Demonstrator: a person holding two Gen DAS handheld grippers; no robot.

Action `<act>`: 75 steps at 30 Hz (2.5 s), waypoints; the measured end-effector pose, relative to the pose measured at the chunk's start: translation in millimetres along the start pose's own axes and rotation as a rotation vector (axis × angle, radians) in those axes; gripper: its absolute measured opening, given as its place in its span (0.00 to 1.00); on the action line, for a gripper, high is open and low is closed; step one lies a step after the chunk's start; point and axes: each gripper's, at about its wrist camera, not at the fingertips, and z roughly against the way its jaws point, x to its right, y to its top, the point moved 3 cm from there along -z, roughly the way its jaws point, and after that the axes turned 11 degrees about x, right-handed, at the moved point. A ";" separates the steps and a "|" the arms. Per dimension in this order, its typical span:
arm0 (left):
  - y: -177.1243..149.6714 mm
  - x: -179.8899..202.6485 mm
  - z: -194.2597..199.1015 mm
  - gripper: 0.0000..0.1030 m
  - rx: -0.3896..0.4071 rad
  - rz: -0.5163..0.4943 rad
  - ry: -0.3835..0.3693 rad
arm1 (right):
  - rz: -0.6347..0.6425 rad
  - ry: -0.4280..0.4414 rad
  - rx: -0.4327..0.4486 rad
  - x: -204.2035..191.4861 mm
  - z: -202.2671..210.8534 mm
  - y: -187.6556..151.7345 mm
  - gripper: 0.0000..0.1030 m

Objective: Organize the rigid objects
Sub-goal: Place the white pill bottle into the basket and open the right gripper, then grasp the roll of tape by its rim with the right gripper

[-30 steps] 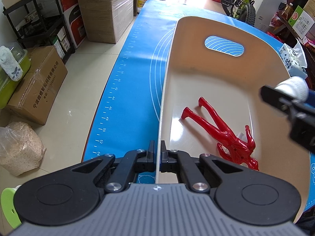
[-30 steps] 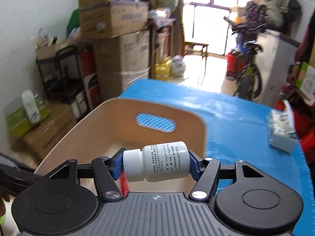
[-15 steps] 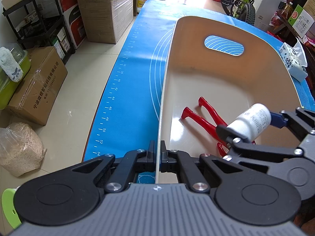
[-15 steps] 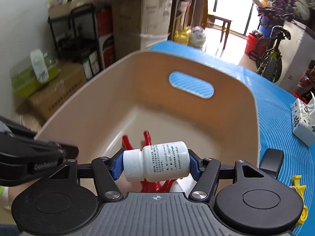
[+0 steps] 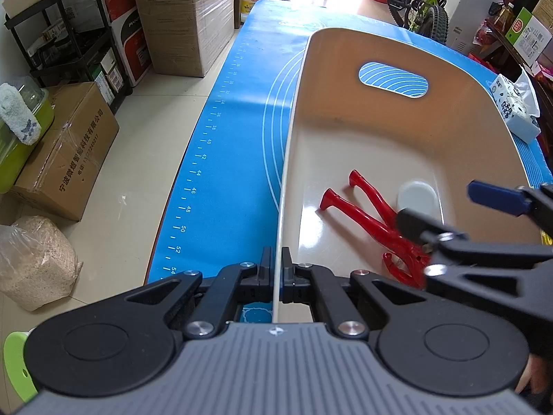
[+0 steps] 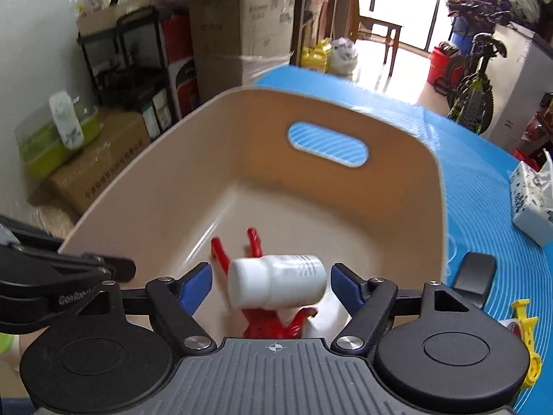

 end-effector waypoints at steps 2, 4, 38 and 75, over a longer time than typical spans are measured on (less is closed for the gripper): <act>0.2 -1.0 0.4 0.04 0.000 0.000 0.000 | -0.034 0.028 0.024 8.0 8.1 3.0 0.78; 0.4 -1.3 0.5 0.04 -0.001 0.000 0.001 | -0.052 0.021 0.055 17.3 19.3 5.4 0.79; 1.3 -2.5 0.5 0.04 -0.002 0.001 0.005 | -0.120 -0.220 -0.075 183.1 33.6 -99.7 0.65; 1.5 -3.7 0.2 0.04 -0.002 0.003 0.005 | -0.049 -0.250 0.104 152.8 76.0 -64.2 0.16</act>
